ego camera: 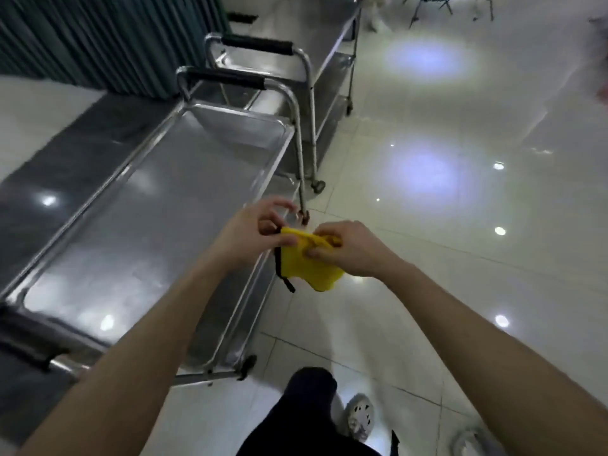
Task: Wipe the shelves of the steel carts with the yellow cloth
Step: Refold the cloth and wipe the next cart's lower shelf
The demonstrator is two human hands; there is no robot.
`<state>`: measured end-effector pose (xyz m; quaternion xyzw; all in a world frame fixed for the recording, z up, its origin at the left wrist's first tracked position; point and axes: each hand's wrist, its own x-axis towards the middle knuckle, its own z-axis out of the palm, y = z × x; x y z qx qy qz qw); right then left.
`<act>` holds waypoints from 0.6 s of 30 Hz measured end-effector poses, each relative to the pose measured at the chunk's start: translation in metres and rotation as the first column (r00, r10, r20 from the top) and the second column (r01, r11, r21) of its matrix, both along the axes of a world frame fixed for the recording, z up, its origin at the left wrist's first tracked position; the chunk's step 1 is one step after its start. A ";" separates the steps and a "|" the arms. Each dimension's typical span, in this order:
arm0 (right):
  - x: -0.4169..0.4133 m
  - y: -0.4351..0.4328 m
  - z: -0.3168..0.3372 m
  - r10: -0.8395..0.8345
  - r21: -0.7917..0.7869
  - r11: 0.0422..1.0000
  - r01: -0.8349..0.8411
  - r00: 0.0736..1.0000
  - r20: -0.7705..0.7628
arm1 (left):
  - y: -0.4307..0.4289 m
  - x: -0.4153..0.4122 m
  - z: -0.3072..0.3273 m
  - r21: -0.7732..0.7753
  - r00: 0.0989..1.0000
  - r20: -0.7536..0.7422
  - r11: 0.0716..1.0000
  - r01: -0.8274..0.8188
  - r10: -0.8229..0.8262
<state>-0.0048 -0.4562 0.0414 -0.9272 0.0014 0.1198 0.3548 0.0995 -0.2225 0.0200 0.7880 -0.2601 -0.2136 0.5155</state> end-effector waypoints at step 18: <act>0.188 -0.015 -0.029 0.499 0.103 0.862 -0.496 0.867 -0.006 | 0.004 0.003 -0.066 0.293 0.813 0.046 0.770 -0.567 0.581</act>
